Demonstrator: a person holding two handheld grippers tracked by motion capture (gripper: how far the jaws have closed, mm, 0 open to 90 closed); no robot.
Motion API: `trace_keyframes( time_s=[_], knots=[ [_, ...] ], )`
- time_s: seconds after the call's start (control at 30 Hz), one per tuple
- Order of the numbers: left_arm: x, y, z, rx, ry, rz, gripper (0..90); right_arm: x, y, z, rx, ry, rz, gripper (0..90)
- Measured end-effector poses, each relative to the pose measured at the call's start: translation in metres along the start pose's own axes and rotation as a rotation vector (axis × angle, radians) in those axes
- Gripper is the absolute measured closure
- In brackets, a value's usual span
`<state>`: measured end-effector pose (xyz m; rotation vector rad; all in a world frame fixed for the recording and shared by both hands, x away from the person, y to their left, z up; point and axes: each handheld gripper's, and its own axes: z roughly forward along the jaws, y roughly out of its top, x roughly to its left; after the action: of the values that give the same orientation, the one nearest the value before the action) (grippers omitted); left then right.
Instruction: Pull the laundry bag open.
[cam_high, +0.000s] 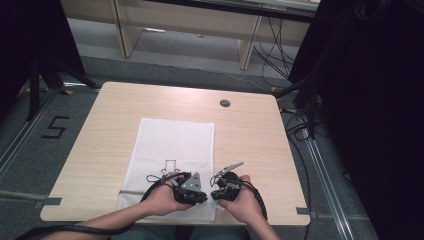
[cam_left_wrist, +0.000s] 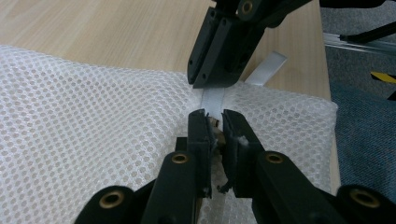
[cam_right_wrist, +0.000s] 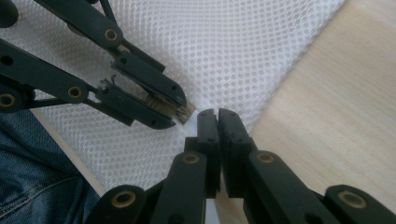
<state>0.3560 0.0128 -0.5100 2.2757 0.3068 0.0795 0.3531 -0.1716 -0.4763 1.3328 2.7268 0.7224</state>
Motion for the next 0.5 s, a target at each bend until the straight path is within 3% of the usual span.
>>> trace_keyframes(
  time_s=[0.13,0.2,0.23,0.4,0.5],
  knots=[
    [0.0011,-0.0008,0.0009,-0.005,-0.008,-0.012,81.0,-0.001,-0.0018,0.0016,0.006,0.009,0.002,87.9],
    [0.0015,-0.0005,0.0006,-0.003,-0.01,-0.016,80.8,-0.0035,-0.0015,0.0021,-0.02,0.018,-0.045,87.5],
    [0.002,-0.0003,0.0002,-0.006,-0.013,-0.028,79.4,-0.0008,-0.0015,-0.0014,-0.009,0.009,0.004,87.3],
    [0.0054,-0.0003,-0.0043,-0.014,-0.026,-0.071,73.1,-0.0003,-0.0029,0.0007,0.0,0.011,0.001,86.8],
    [0.0076,-0.0007,-0.0065,-0.01,-0.019,-0.06,73.6,-0.0019,-0.0027,0.0011,-0.017,0.016,-0.024,86.5]
  ],
)
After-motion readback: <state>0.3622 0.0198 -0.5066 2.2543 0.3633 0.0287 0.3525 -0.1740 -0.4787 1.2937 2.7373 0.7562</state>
